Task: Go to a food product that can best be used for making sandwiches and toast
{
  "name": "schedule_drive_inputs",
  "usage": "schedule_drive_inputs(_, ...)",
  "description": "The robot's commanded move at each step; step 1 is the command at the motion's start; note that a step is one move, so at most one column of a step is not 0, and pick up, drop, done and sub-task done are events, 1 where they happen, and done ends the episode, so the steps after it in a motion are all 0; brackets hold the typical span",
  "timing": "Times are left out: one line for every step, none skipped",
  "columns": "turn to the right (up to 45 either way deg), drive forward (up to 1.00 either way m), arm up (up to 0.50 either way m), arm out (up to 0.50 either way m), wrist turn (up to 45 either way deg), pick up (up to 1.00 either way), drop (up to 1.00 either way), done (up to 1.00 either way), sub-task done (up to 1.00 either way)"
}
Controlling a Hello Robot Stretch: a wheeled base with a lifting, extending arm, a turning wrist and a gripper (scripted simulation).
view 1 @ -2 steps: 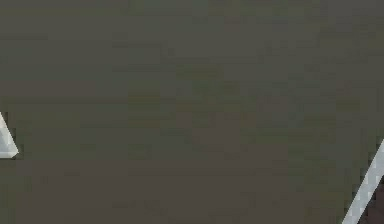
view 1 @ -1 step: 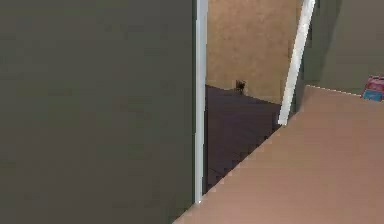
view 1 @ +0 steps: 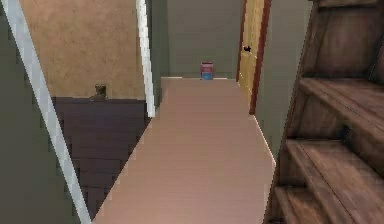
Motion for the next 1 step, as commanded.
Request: schedule_drive_inputs(0.0,1.0,0.0,0.0,0.0,0.0,0.0,0.0,0.0)
